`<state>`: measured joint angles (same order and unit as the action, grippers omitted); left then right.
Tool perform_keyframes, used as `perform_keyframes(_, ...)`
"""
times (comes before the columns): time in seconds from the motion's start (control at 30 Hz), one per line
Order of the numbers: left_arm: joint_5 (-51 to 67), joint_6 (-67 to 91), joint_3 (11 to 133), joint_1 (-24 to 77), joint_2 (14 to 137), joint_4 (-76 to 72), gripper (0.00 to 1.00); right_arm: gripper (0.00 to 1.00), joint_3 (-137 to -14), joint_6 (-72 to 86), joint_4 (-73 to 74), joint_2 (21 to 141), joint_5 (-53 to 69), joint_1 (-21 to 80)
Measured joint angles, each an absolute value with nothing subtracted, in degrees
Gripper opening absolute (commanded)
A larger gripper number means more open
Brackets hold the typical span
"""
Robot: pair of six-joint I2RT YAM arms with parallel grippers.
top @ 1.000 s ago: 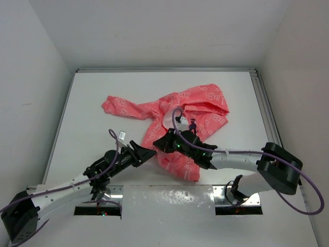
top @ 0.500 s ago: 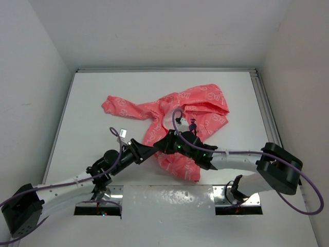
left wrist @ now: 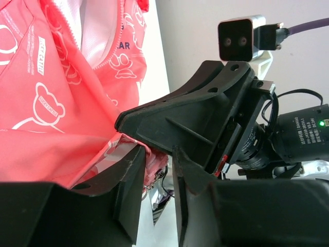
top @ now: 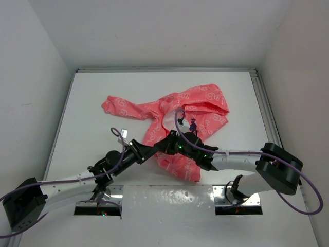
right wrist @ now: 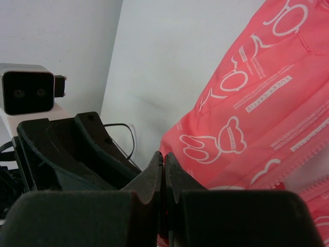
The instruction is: Zip up the jacket
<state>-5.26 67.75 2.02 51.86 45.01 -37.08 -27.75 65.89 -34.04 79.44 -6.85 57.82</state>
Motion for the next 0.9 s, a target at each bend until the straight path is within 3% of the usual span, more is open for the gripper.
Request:
perform_keyframes(0.13,-6.17,67.75,2.02,52.31,44.05,-36.73,0.22,0.00,-27.42,66.92,-34.70,78.96,-7.33,57.82)
perform_keyframes(0.33,-5.96,67.81,2.02,53.71,43.94,-36.62,0.31,0.00,-27.00,68.36,-36.07,78.37,-7.62,57.58)
perform_keyframes(0.73,-5.50,67.70,2.02,54.06,44.01,-36.34,0.25,0.00,-27.00,69.04,-37.67,77.89,-7.64,57.49)
perform_keyframes(0.9,-5.65,67.37,2.02,54.06,44.12,-36.25,0.33,0.00,-26.89,69.04,-37.69,77.89,-7.55,57.49)
